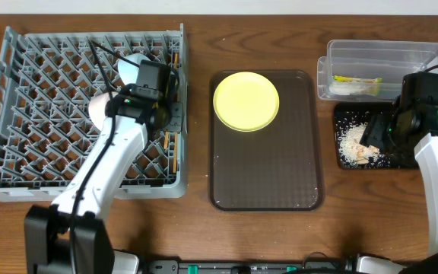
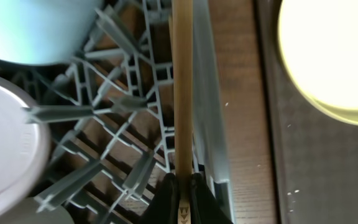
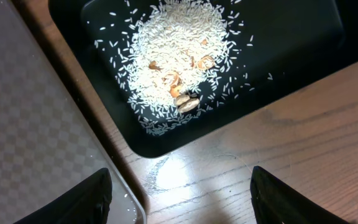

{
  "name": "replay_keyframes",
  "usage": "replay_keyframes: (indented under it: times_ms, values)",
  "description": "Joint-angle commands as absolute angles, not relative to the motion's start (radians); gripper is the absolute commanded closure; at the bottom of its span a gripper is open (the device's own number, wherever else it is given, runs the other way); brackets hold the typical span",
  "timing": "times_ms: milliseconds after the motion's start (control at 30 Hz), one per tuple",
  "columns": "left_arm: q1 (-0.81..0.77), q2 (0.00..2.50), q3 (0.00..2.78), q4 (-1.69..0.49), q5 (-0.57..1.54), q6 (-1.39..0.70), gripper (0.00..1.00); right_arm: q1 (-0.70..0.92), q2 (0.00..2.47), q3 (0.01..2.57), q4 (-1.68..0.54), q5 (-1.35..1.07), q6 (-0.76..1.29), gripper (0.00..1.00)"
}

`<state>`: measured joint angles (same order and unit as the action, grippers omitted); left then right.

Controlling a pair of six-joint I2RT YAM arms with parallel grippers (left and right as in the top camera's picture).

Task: Sort waste into correct bins and load items into the dishwasher rack
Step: 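Carry the second chopstick with the left gripper and drop it into the rack, then reach the left gripper to the yellow plate's rim and grasp it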

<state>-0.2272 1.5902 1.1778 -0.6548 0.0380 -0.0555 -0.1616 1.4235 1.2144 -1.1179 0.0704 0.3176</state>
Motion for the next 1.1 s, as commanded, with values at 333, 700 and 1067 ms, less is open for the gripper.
replay_keyframes:
  times_ms: [333, 700, 1067]
  values:
    - [-0.227, 1.579, 1.177, -0.677, 0.038, -0.068, 0.59, -0.170, 1.405, 1.215, -1.118, 0.070, 0.306, 0.31]
    - [-0.368, 1.465, 1.225, -0.598, 0.044, -0.001, 0.38, -0.170, 1.405, 1.215, -1.111, 0.070, 0.306, 0.31]
    - [-0.467, 1.693, 1.573, -0.611, 0.040, -0.031, 0.32, -0.170, 1.405, 1.215, -1.111, 0.070, 0.306, 0.31]
